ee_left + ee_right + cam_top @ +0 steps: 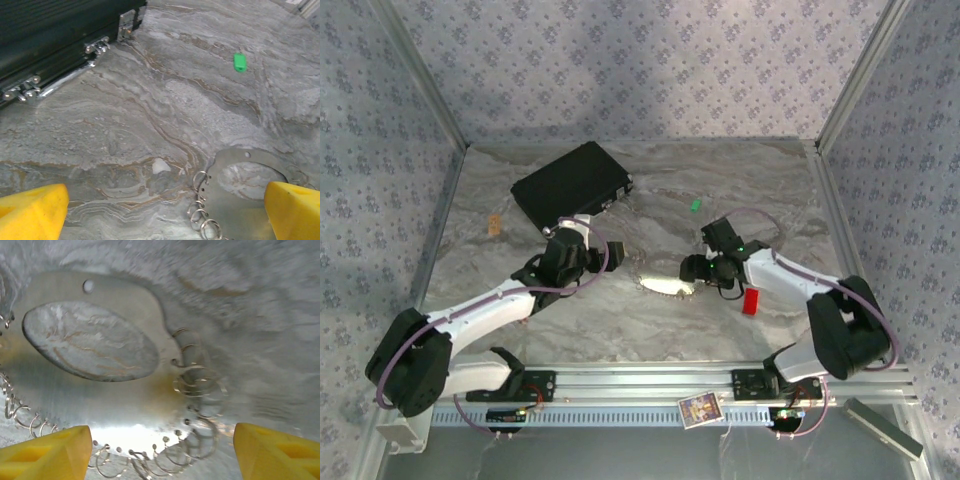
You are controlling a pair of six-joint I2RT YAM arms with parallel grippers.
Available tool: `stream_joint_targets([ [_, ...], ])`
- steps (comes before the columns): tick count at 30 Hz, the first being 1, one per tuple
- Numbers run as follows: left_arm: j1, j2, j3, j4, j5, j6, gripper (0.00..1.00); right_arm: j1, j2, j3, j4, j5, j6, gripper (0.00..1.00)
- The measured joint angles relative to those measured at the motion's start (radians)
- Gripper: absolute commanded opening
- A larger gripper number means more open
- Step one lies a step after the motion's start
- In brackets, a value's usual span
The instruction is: Put the keys on the keyring
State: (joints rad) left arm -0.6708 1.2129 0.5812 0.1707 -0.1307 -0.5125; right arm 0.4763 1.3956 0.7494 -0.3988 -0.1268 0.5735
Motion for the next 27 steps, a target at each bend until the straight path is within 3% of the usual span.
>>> stream_joint_targets([
  [5, 0.0, 0.002, 0.024, -0.057, -0.077, 0.017, 1.0, -0.021, -0.139, -0.043, 0.003, 0.085, 0.014, 0.76],
  [13, 0.0, 0.024, 0.027, -0.006, -0.102, -0.011, 1.0, -0.023, -0.348, -0.196, 0.077, 0.222, 0.133, 0.77],
  [17, 0.0, 0.069, 0.027, -0.002, -0.092, -0.047, 1.0, -0.043, -0.352, -0.208, 0.076, 0.228, 0.166, 0.78],
  [27, -0.033, 0.129, 0.034, -0.003, -0.055, -0.092, 1.0, -0.051, -0.217, -0.156, 0.091, 0.09, 0.13, 0.6],
])
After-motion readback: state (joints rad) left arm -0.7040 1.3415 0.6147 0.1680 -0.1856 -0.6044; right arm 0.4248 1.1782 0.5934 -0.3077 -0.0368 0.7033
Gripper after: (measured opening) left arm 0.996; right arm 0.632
